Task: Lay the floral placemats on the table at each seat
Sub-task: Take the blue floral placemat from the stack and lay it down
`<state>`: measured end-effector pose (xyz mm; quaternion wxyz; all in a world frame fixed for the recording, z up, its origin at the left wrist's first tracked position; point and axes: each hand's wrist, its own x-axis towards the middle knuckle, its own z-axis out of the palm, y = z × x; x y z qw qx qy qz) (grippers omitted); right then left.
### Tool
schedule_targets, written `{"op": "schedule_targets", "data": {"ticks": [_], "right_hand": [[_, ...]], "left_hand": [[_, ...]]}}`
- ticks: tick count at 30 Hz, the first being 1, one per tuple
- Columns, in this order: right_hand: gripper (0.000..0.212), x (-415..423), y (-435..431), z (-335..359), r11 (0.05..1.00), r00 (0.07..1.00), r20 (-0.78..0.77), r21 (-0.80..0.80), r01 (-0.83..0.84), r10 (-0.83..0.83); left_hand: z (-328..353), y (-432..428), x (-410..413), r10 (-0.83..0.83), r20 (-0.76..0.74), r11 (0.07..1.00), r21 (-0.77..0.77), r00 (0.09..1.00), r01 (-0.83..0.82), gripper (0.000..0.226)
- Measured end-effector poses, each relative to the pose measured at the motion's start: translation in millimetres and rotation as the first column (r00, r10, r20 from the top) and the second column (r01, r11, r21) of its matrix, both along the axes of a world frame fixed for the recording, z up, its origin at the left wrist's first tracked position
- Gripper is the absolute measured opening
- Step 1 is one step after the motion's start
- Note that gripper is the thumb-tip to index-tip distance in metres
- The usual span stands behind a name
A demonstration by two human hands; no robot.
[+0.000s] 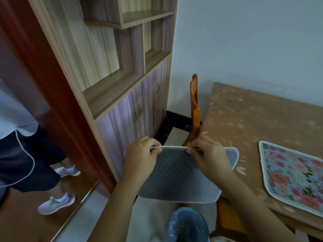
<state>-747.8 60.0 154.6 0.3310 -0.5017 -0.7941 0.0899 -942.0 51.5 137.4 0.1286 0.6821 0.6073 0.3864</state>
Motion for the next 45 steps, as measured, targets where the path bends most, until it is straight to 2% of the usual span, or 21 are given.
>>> {"op": "schedule_targets", "data": {"ticks": [6,12,18,26,33,38,45], "right_hand": [[0.006,-29,58,-14,0.998,0.998,-0.014,-0.015,0.054,-0.054],[0.007,-38,144,-21,0.987,0.983,-0.089,-0.029,0.161,-0.163],[0.006,-21,223,-7,0.968,0.954,-0.168,-0.007,0.249,-0.247],[0.005,11,274,-4,0.913,0.898,-0.176,-0.011,0.407,-0.402],[0.009,40,305,-10,0.811,0.79,-0.203,-0.047,0.583,-0.579],[0.014,55,342,-12,0.736,0.698,-0.254,-0.1,0.67,-0.67],[0.007,67,406,-1,0.61,0.582,-0.206,-0.119,0.783,-0.787]], "left_hand": [[-10,66,-30,-0.037,-0.012,0.999,0.004,0.999,0.037,0.007],[-4,169,-38,-0.145,-0.065,0.989,0.024,0.987,0.146,0.009],[19,275,-20,-0.278,-0.122,0.955,0.075,0.953,0.288,0.01],[24,357,22,-0.413,-0.173,0.892,0.124,0.894,0.435,0.015],[25,414,70,-0.524,-0.23,0.808,0.17,0.82,0.564,0.014],[19,471,98,-0.63,-0.174,0.748,0.126,0.757,0.652,0.012],[28,562,133,-0.767,-0.155,0.609,0.132,0.623,0.782,0.014]]}}
